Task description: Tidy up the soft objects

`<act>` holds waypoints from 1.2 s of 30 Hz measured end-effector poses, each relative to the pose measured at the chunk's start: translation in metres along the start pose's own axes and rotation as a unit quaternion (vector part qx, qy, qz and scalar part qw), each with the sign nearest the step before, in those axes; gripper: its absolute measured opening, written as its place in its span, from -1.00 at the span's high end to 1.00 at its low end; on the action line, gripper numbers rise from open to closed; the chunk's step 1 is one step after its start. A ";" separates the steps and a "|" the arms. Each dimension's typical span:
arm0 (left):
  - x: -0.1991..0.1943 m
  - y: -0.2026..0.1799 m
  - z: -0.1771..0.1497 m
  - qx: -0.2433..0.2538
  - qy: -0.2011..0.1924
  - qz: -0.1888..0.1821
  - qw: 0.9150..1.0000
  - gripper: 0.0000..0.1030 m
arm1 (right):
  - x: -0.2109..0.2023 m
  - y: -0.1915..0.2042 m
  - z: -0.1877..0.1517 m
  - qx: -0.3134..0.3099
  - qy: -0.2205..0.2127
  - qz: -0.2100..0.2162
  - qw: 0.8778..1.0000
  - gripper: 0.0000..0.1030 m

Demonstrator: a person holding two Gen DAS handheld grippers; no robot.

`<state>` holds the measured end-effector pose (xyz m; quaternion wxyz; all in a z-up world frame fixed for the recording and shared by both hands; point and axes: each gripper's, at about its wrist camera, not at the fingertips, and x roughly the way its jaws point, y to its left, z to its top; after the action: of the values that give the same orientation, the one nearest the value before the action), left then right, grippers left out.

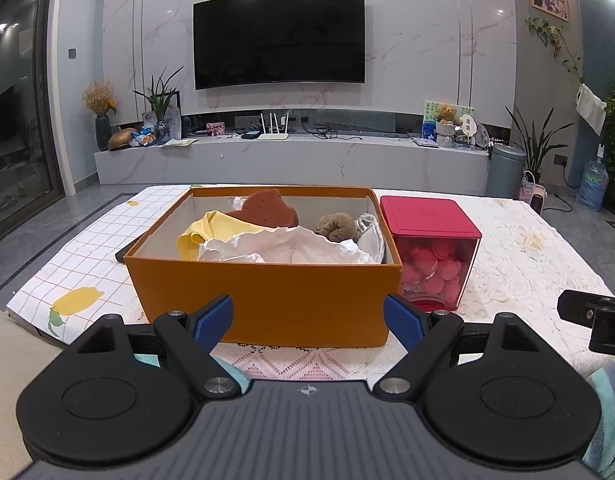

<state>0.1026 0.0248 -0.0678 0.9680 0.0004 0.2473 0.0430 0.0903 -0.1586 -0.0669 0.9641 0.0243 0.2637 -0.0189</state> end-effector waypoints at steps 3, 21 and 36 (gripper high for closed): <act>-0.001 0.000 0.000 0.000 -0.001 0.000 1.000 -0.93 | -0.001 0.001 0.000 0.001 0.001 0.001 1.000 -0.95; -0.001 0.001 0.001 0.000 -0.001 -0.001 1.000 -0.93 | -0.002 0.000 0.000 0.001 -0.001 0.001 1.000 -0.94; -0.003 0.000 0.004 0.003 -0.002 -0.002 1.000 -0.93 | -0.002 0.000 0.001 -0.001 -0.002 0.000 1.000 -0.94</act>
<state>0.1017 0.0250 -0.0631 0.9685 0.0025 0.2457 0.0405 0.0886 -0.1583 -0.0651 0.9647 0.0235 0.2617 -0.0185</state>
